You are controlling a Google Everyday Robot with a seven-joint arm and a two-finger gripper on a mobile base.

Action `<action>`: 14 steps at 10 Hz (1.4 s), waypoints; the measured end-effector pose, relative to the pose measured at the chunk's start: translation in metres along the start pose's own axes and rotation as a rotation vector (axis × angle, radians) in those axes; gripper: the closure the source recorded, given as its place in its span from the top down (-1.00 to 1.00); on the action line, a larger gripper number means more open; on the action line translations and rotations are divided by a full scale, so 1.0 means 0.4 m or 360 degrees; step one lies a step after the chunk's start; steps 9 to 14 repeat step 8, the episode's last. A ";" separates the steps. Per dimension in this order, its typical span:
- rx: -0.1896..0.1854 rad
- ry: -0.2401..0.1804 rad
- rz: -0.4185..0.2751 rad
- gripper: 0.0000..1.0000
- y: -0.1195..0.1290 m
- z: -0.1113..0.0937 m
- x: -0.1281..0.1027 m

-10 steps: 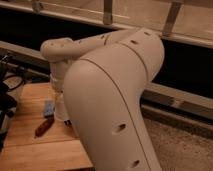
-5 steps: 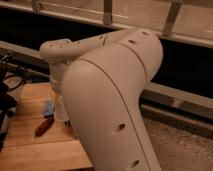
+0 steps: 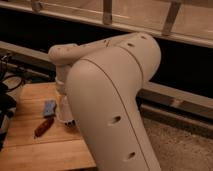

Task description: Place the ceramic cup over the eraser

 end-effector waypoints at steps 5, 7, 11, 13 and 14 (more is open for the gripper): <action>-0.0098 -0.0054 -0.0057 0.60 0.016 -0.009 -0.001; -0.0048 -0.0045 -0.0058 0.60 0.019 0.000 -0.003; -0.0066 -0.0050 -0.0062 0.60 0.018 0.000 -0.001; -0.0066 -0.0050 -0.0062 0.60 0.018 0.000 -0.001; -0.0066 -0.0050 -0.0062 0.60 0.018 0.000 -0.001</action>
